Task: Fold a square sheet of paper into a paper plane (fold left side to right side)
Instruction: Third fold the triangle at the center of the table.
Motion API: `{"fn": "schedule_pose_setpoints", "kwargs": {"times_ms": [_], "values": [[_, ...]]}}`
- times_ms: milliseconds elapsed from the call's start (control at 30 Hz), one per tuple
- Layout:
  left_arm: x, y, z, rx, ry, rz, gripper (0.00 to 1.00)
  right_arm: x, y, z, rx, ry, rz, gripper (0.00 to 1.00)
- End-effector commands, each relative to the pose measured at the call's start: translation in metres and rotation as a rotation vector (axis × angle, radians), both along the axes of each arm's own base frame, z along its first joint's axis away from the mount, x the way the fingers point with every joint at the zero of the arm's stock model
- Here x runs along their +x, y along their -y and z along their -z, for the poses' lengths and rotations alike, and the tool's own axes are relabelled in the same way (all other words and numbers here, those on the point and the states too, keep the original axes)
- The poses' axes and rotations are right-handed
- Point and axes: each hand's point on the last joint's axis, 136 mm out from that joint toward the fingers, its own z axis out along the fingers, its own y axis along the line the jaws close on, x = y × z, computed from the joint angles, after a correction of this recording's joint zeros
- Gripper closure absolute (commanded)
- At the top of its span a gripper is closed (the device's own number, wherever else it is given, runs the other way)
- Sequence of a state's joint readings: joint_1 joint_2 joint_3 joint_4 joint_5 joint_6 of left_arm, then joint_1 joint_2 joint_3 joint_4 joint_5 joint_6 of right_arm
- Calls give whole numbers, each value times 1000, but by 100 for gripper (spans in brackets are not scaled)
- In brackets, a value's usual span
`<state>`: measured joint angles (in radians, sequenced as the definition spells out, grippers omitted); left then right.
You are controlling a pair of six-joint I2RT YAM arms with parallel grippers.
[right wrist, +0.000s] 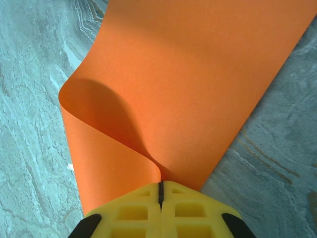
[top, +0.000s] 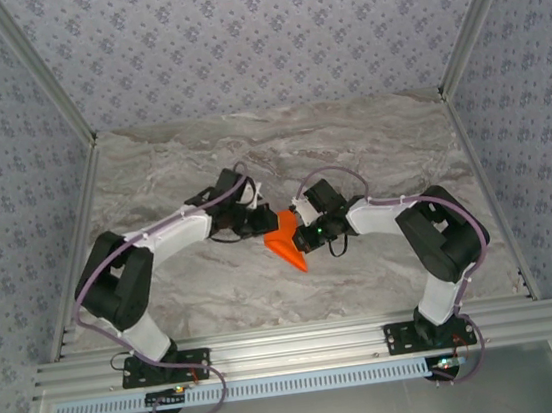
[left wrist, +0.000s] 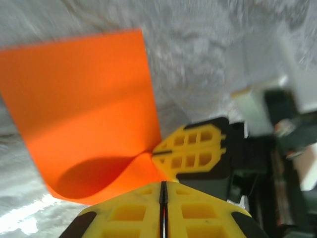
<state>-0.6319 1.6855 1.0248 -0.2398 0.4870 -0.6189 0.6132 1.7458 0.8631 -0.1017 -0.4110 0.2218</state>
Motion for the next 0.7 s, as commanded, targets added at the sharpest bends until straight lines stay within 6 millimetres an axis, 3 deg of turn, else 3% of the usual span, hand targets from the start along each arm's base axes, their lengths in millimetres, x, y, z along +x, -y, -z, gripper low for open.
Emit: {"fn": "schedule_pose_setpoints", "kwargs": {"times_ms": [0, 267, 667], "values": [[-11, 12, 8, -34, -21, 24, 91, -20, 19, 29, -120, -97, 16, 100], [-22, 16, 37, -15, -63, 30, 91, -20, 19, 28, -128, -95, 11, 100], [-25, 5, 73, 73, -99, 7, 92, -21, 21, 29, -145, -95, 8, 100]]}}
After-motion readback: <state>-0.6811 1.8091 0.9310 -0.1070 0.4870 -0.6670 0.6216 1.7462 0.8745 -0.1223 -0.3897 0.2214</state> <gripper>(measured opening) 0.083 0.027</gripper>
